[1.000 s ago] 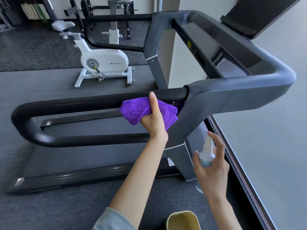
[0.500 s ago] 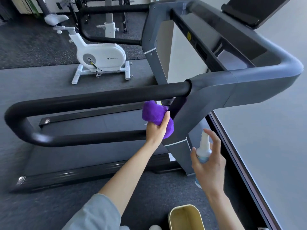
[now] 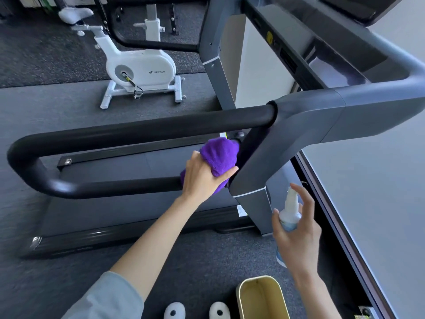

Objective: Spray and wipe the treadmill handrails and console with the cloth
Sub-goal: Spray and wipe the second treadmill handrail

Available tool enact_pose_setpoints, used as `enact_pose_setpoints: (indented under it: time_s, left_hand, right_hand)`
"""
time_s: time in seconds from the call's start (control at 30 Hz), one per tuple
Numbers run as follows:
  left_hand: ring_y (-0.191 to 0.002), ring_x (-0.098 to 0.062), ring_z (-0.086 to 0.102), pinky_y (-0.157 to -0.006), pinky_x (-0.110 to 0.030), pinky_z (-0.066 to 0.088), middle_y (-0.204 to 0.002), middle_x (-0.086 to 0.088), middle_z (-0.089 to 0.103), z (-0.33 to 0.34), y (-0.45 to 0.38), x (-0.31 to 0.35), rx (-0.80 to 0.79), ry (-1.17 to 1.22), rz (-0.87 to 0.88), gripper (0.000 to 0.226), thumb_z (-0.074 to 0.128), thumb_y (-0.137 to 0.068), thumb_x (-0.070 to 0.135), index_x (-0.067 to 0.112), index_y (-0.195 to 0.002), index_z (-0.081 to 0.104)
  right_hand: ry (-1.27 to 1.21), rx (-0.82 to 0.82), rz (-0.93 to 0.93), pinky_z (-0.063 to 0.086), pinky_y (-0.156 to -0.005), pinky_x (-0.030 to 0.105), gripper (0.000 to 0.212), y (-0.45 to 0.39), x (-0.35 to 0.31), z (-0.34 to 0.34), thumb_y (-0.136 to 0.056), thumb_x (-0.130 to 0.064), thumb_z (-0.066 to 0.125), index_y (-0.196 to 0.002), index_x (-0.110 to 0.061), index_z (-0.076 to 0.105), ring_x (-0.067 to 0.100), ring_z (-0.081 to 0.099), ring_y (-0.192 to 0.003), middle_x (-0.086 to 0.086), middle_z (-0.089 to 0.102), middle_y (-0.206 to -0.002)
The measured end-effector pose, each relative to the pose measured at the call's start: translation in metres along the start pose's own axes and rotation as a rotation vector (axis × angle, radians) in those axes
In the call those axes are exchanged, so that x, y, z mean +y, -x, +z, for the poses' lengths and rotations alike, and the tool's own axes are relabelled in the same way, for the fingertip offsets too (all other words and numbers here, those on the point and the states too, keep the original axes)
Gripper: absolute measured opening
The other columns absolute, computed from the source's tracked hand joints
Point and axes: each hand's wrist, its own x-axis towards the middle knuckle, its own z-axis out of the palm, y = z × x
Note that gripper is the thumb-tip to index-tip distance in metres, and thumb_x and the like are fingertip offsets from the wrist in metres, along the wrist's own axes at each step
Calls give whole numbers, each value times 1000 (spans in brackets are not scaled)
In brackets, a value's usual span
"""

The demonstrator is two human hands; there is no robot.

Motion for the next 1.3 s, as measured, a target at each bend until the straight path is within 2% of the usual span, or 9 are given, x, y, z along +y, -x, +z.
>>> enact_pose_setpoints:
  time_s: [0.07,0.17,0.23,0.37,0.5,0.87,0.97,1.17,1.3]
  left_hand:
    - [-94,-35,55,-80,-43,46,-85,-12,65,-5,-3,-5,88,-123,80,66,56,-72,72,7,-83,62]
    - [-109,-29,48,-94,-40,33,-100,-5,67,12,-4,-12,-255,-481,88,71,45,-75,81,13,-86,63]
    - [-101,-26,53,-94,-39,35,-91,-5,68,25,2,-18,-286,-596,70,69,43,-73,84,16,-74,54]
    - [-73,-31,59,-75,-40,44,-65,-9,63,19,6,-34,-98,-441,180,64,59,-72,75,13,-59,48]
    - [-71,-31,58,-76,-40,44,-63,-9,62,-8,9,-57,-86,-440,153,62,55,-78,70,11,-60,53]
    - [-72,-34,57,-77,-43,41,-60,-10,60,-119,34,-147,130,-751,-36,65,39,-83,67,9,-59,54]
    - [-75,-34,59,-75,-42,38,-73,-10,68,-77,20,-114,29,-753,-53,68,33,-85,67,10,-66,64]
    - [-88,-33,58,-77,-41,37,-99,-6,67,10,2,-44,-215,-620,38,65,41,-84,72,14,-95,68]
    - [-83,-32,58,-74,-41,41,-89,-6,65,-7,9,-62,-158,-549,167,60,53,-79,71,14,-90,68]
  right_hand:
    - [-2,-8,-7,38,-55,13,65,-1,-2,3,-83,-5,70,-130,-40,42,7,54,-55,-9,59,-88]
    - [-5,-11,-13,37,-53,9,65,-2,-6,12,-82,-3,69,-130,-38,42,8,54,-58,-8,56,-83]
    - [-4,-15,-14,38,-51,12,65,-1,-9,18,-82,-3,69,-129,-40,42,11,52,-56,-16,54,-79]
    - [-9,-62,-43,42,-53,21,65,2,-13,29,-83,-5,70,-128,-41,42,15,47,-53,-23,57,-85]
    - [-12,-117,-41,47,-57,31,64,4,-22,45,-84,-3,69,-130,-39,42,12,48,-54,-19,56,-76]
    - [-15,-126,-80,46,-59,17,68,17,-48,79,-83,-4,69,-129,-45,40,12,57,-66,-32,59,-95]
    - [-13,-90,-62,41,-59,8,67,17,-47,75,-83,-2,69,-129,-41,41,10,57,-68,-32,59,-93]
    - [5,-73,-43,48,-56,32,64,15,-46,72,-84,-2,69,-129,-37,42,19,51,-57,-16,57,-84]
    - [4,-103,-64,50,-56,37,65,14,-49,78,-84,-3,69,-129,-40,42,18,51,-56,-12,58,-82]
